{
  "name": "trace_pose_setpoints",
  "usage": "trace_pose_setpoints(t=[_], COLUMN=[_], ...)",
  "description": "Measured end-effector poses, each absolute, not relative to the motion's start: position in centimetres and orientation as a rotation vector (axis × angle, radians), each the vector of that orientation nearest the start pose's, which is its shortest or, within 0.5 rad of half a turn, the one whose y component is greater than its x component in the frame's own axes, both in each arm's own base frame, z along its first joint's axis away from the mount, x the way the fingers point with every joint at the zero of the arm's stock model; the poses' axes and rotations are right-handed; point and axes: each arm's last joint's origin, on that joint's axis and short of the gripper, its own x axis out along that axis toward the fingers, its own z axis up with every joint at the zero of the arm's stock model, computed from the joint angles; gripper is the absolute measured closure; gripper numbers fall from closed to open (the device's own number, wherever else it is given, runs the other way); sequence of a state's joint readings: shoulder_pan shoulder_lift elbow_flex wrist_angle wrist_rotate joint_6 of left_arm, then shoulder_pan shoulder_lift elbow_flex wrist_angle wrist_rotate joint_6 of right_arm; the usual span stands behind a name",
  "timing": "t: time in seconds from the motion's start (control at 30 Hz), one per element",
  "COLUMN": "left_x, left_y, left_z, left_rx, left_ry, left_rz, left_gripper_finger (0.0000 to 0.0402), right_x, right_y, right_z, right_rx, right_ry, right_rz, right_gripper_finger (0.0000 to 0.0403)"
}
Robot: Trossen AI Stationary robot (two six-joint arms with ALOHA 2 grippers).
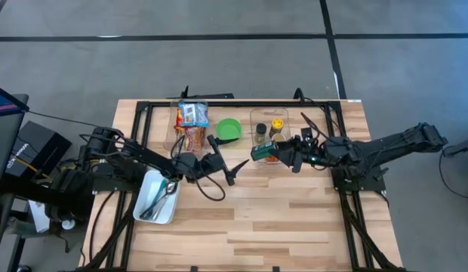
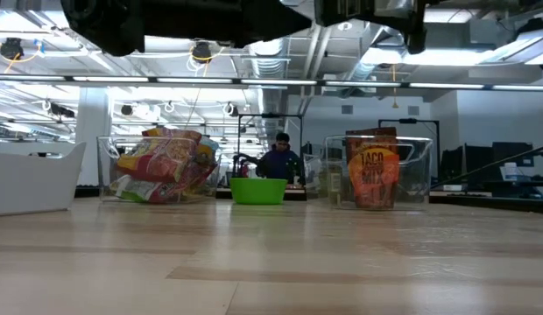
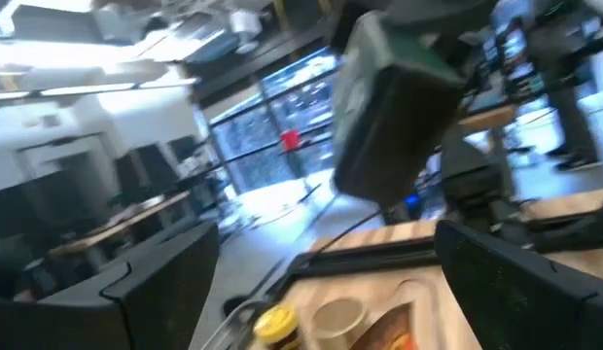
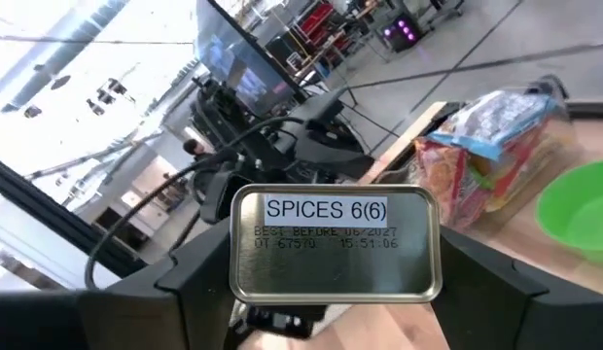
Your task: Pick & Place Food Item
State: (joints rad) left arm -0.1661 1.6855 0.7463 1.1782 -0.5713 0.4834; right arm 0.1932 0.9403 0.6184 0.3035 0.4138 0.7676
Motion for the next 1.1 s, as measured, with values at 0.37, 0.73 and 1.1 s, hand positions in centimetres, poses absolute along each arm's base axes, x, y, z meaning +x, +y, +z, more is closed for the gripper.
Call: trace_pose_setpoints(t=[0.37,0.73,1.1], left_x=[33.4,34.3,36.1], left_y=[-4.6,-4.4,-4.3], left_z=[22.7,24.3,23.2], left_rx=[0.386,0.368,0.368], left_ry=[-0.129,-0.166,-0.161], left_rz=[0.360,0.380,0.372], left_gripper_finger=[0.0028,0.0028,0.0028], right_x=[22.1,22.1,22.1], right_y=[2.6,2.5,2.6], right_z=[29.0,29.2,29.1], right_rx=[0.783,0.807,0.850], right_ry=[-0.092,-0.114,-0.109], right_rz=[-0.221,-0.208,-0.205], right_gripper_finger=[0.0132,0.0132,0.0132])
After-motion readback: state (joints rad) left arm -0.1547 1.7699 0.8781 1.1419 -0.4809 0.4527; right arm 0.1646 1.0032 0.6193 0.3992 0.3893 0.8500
